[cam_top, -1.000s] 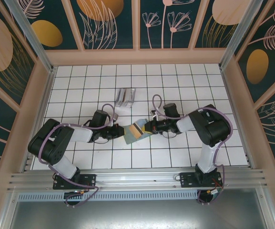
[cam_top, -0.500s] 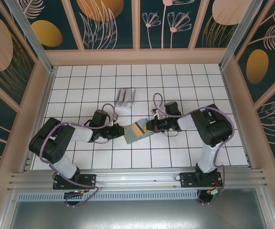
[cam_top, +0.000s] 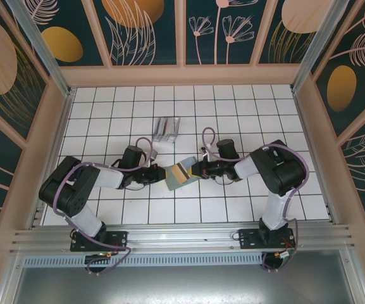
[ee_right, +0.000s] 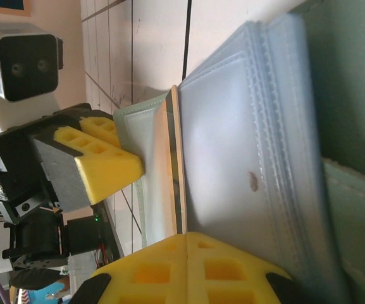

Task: Put the credit cards into the card holder
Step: Insert the credit card into the card slot.

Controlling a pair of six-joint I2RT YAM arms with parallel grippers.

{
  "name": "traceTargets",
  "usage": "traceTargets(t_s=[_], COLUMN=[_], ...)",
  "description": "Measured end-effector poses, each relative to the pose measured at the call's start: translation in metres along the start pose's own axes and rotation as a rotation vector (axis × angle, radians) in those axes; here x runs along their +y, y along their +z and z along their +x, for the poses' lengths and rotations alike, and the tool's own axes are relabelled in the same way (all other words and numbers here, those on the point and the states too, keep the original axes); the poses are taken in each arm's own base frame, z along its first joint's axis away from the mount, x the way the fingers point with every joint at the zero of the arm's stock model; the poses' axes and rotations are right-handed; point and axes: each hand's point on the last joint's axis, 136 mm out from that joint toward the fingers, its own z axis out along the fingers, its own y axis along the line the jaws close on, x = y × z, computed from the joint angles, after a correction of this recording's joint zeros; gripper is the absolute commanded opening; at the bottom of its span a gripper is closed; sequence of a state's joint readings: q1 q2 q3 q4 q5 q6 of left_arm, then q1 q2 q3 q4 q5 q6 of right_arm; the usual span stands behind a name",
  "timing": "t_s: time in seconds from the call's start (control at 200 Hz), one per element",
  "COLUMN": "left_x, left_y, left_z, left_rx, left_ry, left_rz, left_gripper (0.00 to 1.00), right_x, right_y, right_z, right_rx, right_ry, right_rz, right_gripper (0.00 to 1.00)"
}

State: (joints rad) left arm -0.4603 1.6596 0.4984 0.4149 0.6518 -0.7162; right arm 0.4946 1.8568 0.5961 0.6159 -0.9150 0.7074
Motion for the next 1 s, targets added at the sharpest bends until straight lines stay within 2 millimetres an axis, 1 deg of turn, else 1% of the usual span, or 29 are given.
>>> traceTargets(t_s=[0.14,0.225,0.31,0.41,0.621,0.696,0.781,0.911,0.966,1.001], left_x=[-0.002,-0.001,0.001,0.004,0.007,0.007,0.008,0.008,0.008,0.007], left_y=[-0.001,-0.003,-0.006,-0.007,-0.009,-0.011,-0.011,-0.011,-0.011,-0.011], left_z=[0.000,-0.001,-0.005,-0.009,-0.008,-0.007,-0.006,-0.006,-0.006,-0.007], left_rx=[-0.007,-0.019,-0.039,-0.051,-0.060,-0.064,-0.063,-0.063,-0.064,-0.064], left_ry=[0.000,-0.002,-0.002,-0.007,-0.025,-0.028,-0.030,-0.030,-0.032,-0.033], left_rz=[0.008,0.005,-0.009,-0.016,-0.015,-0.014,-0.016,-0.016,-0.012,-0.008], left_gripper=[0.21,0.20,0.21,0.21,0.18,0.15,0.15,0.18,0.22,0.23], right_x=[0.001,0.002,0.003,0.006,0.010,0.009,0.008,0.010,0.013,0.014], right_y=[0.004,0.003,0.003,0.007,0.022,0.024,0.024,0.025,0.027,0.028], right_z=[0.005,0.008,0.010,0.011,0.015,0.017,0.018,0.019,0.020,0.020], right_rx=[0.011,0.015,0.025,0.040,0.088,0.096,0.103,0.119,0.126,0.129], right_ry=[0.001,-0.005,-0.010,-0.036,-0.127,-0.147,-0.160,-0.177,-0.182,-0.184], right_rz=[0.015,0.036,0.058,0.089,0.193,0.215,0.223,0.228,0.228,0.228], right_gripper=[0.00,0.11,0.13,0.13,0.10,0.08,0.06,0.01,0.00,0.00])
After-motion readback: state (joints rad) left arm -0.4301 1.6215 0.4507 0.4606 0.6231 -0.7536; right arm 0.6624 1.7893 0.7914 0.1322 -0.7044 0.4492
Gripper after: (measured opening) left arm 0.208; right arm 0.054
